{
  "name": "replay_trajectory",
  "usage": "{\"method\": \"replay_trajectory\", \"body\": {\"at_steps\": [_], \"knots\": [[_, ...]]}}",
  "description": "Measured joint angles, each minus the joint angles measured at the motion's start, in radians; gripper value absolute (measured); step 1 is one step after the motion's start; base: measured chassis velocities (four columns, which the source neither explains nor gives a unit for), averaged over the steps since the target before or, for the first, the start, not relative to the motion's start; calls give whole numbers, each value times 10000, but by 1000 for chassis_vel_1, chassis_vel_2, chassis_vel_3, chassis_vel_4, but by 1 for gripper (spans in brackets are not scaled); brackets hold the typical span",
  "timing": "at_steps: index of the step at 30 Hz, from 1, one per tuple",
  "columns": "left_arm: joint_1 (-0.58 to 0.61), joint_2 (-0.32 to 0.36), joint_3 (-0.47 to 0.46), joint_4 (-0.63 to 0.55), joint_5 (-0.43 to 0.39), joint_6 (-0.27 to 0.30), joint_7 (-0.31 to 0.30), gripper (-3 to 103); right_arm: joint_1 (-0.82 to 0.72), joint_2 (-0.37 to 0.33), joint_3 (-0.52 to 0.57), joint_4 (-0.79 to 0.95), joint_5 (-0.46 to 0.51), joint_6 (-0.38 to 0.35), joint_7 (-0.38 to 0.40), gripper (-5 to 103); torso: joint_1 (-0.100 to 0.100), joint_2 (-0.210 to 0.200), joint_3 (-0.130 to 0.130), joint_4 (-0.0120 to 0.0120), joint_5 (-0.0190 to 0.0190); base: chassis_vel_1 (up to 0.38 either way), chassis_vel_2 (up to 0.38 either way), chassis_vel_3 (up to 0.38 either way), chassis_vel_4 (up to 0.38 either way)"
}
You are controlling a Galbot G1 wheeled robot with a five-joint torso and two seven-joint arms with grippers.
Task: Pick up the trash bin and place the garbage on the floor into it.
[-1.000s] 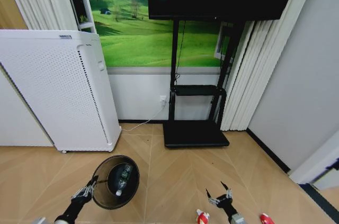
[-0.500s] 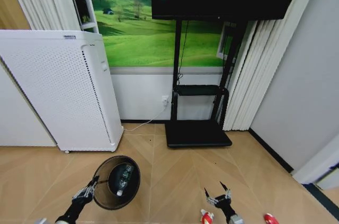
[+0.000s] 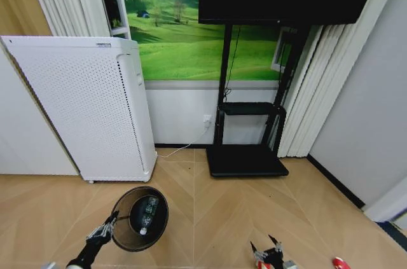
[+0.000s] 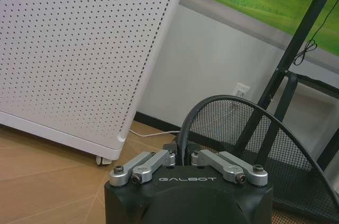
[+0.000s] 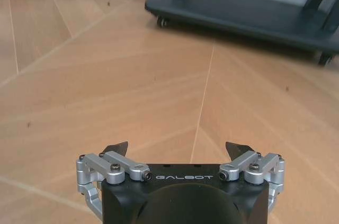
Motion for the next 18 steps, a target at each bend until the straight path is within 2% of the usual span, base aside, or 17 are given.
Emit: {"method": "replay_trajectory", "body": {"at_steps": [9,11,18], "knots": [[16,25,-21,35,0,0,-6,7,473,526,-163,-987,-473,29,-163,100,0,0,0,5,0,-8,-18,10,8],[33,28,-41,36,-2,0,-11,7,697,669,-193,-1331,-818,48,-183,100,0,0,0,4,-1,0,0,0,0],[46,30,-62,30,-11,0,-13,7,981,799,-207,-1873,-1197,160,12,100,0,0,0,4,0,0,0,0,0]]}}
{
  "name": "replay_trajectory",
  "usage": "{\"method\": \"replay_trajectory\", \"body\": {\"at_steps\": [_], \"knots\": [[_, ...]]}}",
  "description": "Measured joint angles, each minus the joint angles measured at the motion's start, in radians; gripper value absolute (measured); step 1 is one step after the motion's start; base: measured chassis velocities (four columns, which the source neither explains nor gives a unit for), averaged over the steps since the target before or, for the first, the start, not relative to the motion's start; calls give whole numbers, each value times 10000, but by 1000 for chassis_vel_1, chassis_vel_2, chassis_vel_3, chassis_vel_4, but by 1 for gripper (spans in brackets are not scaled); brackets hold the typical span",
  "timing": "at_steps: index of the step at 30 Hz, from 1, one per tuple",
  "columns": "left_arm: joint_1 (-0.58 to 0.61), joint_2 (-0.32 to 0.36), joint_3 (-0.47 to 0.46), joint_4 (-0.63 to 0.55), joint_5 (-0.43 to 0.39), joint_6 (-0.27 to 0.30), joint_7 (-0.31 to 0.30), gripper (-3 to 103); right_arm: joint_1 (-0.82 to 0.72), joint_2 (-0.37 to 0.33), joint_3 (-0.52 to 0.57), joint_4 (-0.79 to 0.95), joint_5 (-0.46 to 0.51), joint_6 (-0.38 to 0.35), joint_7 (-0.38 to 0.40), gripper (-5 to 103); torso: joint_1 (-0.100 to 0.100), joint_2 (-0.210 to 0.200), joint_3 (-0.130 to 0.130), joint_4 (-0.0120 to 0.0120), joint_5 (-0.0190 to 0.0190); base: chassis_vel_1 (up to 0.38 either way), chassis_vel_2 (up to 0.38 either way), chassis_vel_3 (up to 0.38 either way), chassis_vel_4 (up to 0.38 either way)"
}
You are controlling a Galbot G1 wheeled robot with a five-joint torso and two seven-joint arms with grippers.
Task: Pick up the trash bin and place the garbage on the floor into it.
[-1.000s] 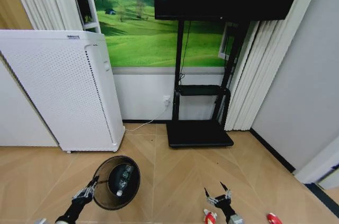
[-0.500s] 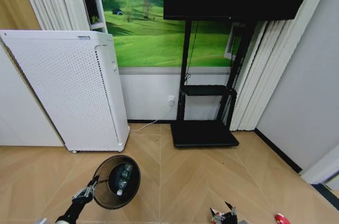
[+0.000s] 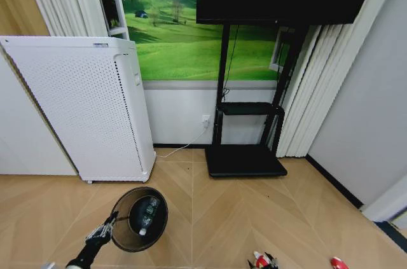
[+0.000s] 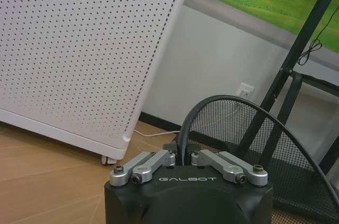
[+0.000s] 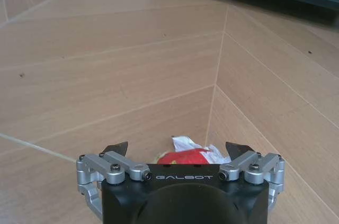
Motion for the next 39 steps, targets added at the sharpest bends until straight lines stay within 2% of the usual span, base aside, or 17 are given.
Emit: {"method": "replay_trajectory", "body": {"at_steps": [9,11,12,13,14,16,17,18,20,23,24,26,30,32,39], "knots": [[26,-14,-31,-1,-23,-53,-7,7,108,-36,157,-459,-586,-99,233,101,0,0,0,-1,-2,0,0,0,0],[25,-26,-31,-9,-25,-55,-17,7,91,-43,174,-479,-674,-121,236,97,0,0,0,-1,-2,0,0,0,0],[22,-32,-36,-28,-28,-57,-25,7,82,-14,176,-477,-702,-125,236,93,0,0,0,-1,-2,0,0,0,0],[21,-32,-48,-31,-33,-83,-35,7,81,51,175,-460,-750,-125,223,82,0,0,0,-1,-1,0,0,0,0],[21,-32,-48,-31,-33,-83,-35,7,81,51,175,-460,-750,-125,223,82,0,0,0,-1,-1,0,0,0,0],[27,-28,-57,-38,-43,-87,-39,7,74,79,173,-449,-793,-112,188,71,0,0,0,-1,-2,0,0,0,0],[27,-28,-57,-38,-43,-87,-39,7,74,79,173,-449,-793,-112,188,71,0,0,0,-1,-2,0,0,0,0],[32,-23,-58,-40,-51,-89,-40,7,57,86,173,-434,-810,-96,180,65,0,0,0,-1,-2,0,0,0,0],[32,-19,-58,-41,-53,-93,-40,7,38,88,175,-405,-810,-91,179,65,0,0,0,-1,-1,0,0,0,0],[-2,-8,-42,-40,-54,-108,-45,7,-24,87,234,-304,-793,-86,174,50,0,0,0,0,-1,0,0,0,0],[-2,-8,-42,-40,-54,-108,-45,7,-24,87,234,-304,-793,-86,174,50,0,0,0,0,-1,0,0,0,0],[-63,-12,-15,-40,-46,-108,-56,7,-62,76,278,-296,-761,-62,170,42,0,0,0,0,-2,0,0,0,0],[-216,0,97,-28,44,-83,-98,7,-136,69,331,-161,-548,71,172,35,0,0,0,0,1,0,0,0,0],[-283,14,151,-5,89,-70,-119,7,-166,69,345,-48,-429,128,172,34,0,0,0,0,1,0,0,0,0],[-1697,223,1068,446,495,330,-605,7,-773,8,618,1855,768,1149,-25,34,0,-1,0,-2,-2,0,0,0,0]]}}
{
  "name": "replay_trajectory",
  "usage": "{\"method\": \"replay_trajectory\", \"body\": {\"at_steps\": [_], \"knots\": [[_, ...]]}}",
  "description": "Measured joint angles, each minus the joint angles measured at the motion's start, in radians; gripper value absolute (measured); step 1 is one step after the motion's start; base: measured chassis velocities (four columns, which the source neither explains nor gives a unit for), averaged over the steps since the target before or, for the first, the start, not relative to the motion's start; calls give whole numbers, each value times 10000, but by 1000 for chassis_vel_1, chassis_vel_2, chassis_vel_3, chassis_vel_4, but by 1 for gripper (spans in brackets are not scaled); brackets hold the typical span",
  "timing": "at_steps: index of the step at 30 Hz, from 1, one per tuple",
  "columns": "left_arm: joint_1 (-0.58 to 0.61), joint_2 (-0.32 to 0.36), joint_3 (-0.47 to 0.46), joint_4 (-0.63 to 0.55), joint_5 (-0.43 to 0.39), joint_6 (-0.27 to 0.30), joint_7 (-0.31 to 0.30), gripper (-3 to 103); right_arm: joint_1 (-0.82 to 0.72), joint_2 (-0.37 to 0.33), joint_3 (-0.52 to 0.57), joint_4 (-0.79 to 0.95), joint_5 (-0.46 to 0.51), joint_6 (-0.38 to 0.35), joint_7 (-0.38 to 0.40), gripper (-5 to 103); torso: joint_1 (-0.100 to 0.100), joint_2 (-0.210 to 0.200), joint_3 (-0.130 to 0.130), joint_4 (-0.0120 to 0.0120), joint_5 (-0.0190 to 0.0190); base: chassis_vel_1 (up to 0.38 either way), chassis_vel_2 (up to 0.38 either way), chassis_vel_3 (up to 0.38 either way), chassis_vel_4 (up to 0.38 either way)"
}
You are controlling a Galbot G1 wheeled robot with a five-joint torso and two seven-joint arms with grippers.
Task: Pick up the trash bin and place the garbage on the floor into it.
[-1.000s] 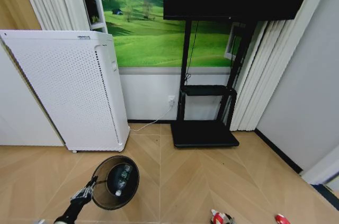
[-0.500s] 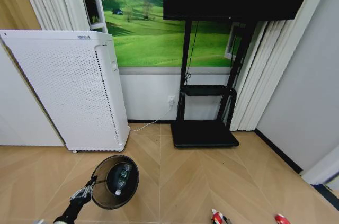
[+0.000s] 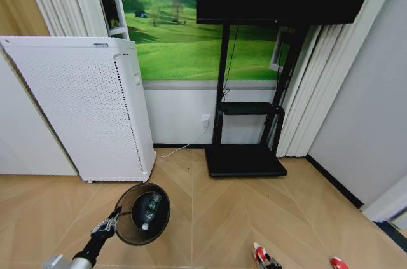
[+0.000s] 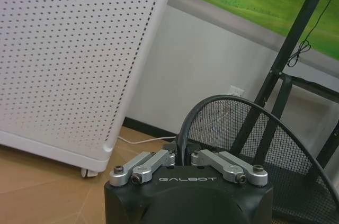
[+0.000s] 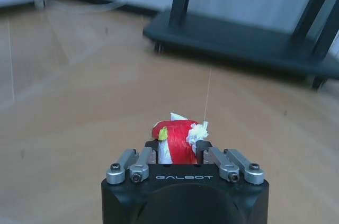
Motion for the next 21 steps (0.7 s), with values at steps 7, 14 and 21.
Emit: {"method": "replay_trajectory", "body": {"at_steps": [7,14,21], "knots": [[-1405,276,1256,737,598,34,-924,7,-336,-542,-88,2981,1519,384,-336,34,0,1,0,10,-1,0,0,0,0],[-2786,866,3189,1733,945,7,-999,7,-403,-639,-272,4298,2349,826,-1080,34,0,0,1,-2,-1,0,0,0,0],[-4533,1083,4867,2827,928,-104,-771,7,-549,-651,-295,4778,2625,1230,-1647,34,0,0,1,0,3,0,0,0,0]]}}
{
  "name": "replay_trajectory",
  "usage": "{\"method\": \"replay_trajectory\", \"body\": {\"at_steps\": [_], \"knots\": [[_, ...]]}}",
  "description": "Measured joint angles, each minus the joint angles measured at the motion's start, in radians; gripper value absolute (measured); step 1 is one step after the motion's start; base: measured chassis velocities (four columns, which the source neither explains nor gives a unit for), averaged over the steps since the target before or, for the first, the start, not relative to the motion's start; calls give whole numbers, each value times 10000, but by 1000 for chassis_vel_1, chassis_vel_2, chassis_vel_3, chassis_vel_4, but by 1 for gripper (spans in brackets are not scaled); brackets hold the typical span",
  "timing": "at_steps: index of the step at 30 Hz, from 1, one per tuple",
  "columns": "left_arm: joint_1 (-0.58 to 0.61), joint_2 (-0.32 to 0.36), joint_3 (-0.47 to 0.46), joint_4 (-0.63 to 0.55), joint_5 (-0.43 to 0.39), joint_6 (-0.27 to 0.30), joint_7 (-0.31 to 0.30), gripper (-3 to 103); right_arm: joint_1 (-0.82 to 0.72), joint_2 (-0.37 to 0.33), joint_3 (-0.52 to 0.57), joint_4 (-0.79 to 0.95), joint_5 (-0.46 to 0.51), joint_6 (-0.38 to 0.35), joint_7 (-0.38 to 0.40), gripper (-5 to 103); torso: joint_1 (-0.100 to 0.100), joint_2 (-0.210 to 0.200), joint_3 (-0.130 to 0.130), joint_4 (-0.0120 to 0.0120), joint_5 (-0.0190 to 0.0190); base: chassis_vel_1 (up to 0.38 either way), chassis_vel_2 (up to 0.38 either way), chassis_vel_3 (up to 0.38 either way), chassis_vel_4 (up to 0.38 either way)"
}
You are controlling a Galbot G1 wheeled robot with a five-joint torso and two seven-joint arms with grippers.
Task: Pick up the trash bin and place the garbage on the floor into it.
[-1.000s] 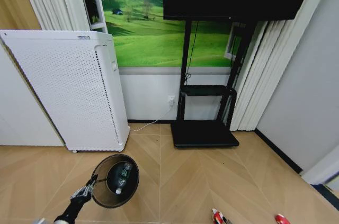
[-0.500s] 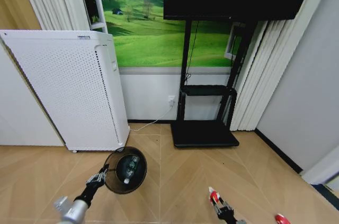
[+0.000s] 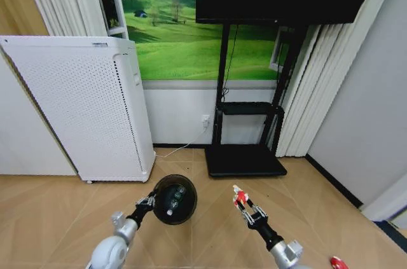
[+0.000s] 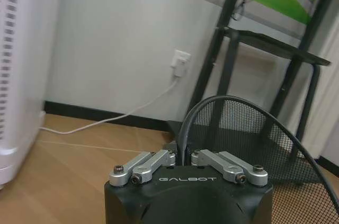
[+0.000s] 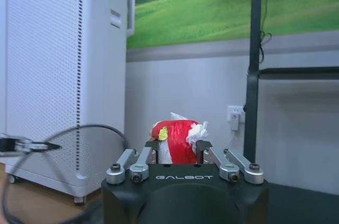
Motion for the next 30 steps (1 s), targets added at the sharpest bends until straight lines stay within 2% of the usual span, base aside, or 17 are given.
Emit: {"method": "replay_trajectory", "body": {"at_steps": [2,4,5,7,8,10,11,13,16,17,19,21,24,25,27,28,30], "knots": [[-888,-29,952,738,31,-161,460,7,-69,-19,-23,115,-7,143,-294,34,1,-1,0,-1,-2,0,0,0,0],[-1302,-95,1379,1098,94,-239,828,7,-70,-40,-86,159,-36,168,-383,34,1,0,1,-2,-3,0,0,0,0],[-1302,-95,1379,1098,94,-239,828,7,-70,-40,-86,159,-36,168,-383,34,1,0,1,-2,-3,0,0,0,0],[-2020,-271,2158,1692,251,-428,1649,7,103,10,-322,166,-350,191,-437,34,1,0,0,-1,0,0,0,0,0],[-2020,-271,2158,1692,251,-428,1649,7,103,10,-322,166,-350,191,-437,34,1,0,0,-1,0,0,0,0,0],[-2283,-394,2629,1946,408,-613,2167,7,259,173,-479,100,-654,192,-454,34,1,-1,1,2,-1,0,0,0,0],[-2283,-394,2629,1946,408,-613,2167,7,259,173,-479,100,-654,192,-454,34,1,-1,1,2,-1,0,0,0,0],[-2368,-482,2902,2029,526,-877,2697,7,250,275,-557,93,-788,200,-683,34,1,0,0,2,-1,0,0,0,0],[-2327,-521,3087,1950,588,-1017,2996,7,147,318,-572,85,-891,292,-984,34,1,0,0,1,-1,0,0,0,0],[-2327,-521,3087,1950,588,-1017,2996,7,147,318,-572,85,-891,292,-984,34,1,0,0,1,-1,0,0,0,0],[-2208,-610,3141,1859,638,-1150,3158,7,35,406,-508,48,-1022,411,-1565,34,0,0,-1,2,-2,0,0,0,0],[-2053,-642,3145,1743,651,-1190,3217,7,-77,524,-477,3,-1187,512,-1798,34,1,0,-1,1,-2,0,0,0,0],[-1876,-613,3154,1576,701,-1255,3335,7,-182,621,-512,-82,-1358,587,-1873,34,0,0,-1,0,-2,0,0,0,0],[-1772,-555,3156,1460,763,-1300,3452,7,-176,665,-548,-145,-1474,642,-1875,31,0,0,-2,0,-4,0,0,0,0],[-1513,-390,3091,1254,923,-1373,3657,7,-45,759,-633,-291,-1752,722,-1754,40,-1,0,-2,2,-2,0,0,0,0],[-1513,-390,3091,1254,923,-1373,3657,7,-45,759,-633,-291,-1752,722,-1754,40,-1,0,-2,2,-2,0,0,0,0],[-1289,-331,2852,1134,1050,-1434,3762,7,1,775,-716,-294,-1806,625,-1661,51,-1,0,-2,2,-3,0,0,0,0]]}}
